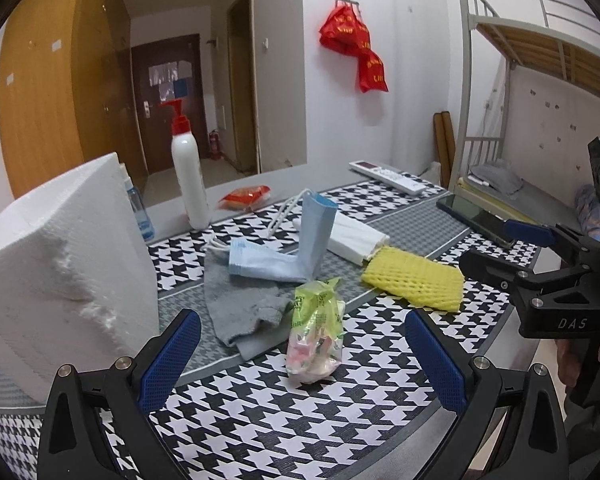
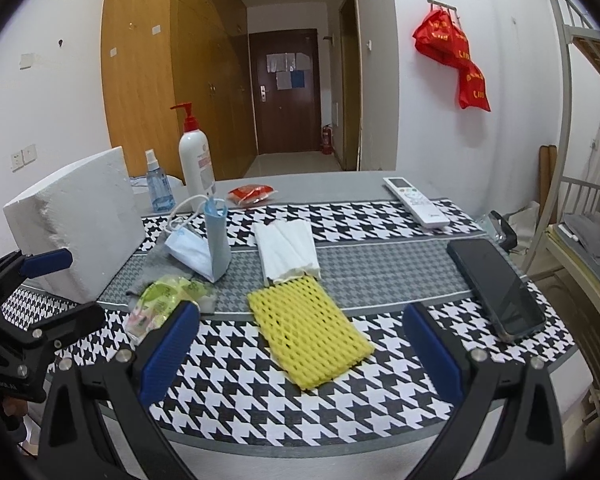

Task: Organize soft objects
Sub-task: 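Move the left tool to the green snack bag while the right tool approaches the yellow foam net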

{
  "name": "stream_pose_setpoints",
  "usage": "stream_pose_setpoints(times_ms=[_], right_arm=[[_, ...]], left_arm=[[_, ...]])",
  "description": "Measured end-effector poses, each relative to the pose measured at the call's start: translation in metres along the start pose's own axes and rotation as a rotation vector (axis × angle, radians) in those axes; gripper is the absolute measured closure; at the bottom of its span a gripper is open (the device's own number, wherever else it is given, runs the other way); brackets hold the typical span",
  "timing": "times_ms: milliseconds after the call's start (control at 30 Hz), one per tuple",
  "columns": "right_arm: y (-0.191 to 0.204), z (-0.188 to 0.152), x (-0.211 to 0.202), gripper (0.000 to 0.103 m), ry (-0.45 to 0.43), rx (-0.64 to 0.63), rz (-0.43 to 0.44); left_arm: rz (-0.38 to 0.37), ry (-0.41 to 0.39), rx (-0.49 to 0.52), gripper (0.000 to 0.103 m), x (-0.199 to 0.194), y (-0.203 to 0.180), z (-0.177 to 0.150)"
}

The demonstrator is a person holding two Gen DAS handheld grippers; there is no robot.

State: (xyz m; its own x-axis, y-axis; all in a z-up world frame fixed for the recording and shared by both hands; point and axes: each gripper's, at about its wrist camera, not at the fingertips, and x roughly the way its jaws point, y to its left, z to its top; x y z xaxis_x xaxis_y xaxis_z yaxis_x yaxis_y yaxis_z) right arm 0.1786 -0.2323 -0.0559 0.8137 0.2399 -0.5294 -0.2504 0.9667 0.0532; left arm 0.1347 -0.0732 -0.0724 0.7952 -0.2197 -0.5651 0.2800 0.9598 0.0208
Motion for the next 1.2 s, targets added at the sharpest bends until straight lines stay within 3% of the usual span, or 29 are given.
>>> stream_pose_setpoints(times_ms=[567,867,1000,1200], right_arm=[[-0.004,-0.006,0.027,0.001,0.066,-0.02,-0.006],[-0.008,-0.009,0.042,0.001,0.12,-0.025,0.008],[-0.009,-0.01,0.048,0.001,0.139,-0.035,0.015],[-0.011,-0.011,0.057,0.001,0.166,-0.052,0.021]], left_arm=[[-0.015,0.121,-0.002,0.004,0.037,-0.004,-0.006],[-0.037,0.198,-0.022,0.02,0.058,-0.001,-0.012],[-0.031,0.217,-0.031,0.022,0.062,-0.002,-0.015],[-0.015,0.245,-0.036,0.035,0.071,-0.005,-0.016]])
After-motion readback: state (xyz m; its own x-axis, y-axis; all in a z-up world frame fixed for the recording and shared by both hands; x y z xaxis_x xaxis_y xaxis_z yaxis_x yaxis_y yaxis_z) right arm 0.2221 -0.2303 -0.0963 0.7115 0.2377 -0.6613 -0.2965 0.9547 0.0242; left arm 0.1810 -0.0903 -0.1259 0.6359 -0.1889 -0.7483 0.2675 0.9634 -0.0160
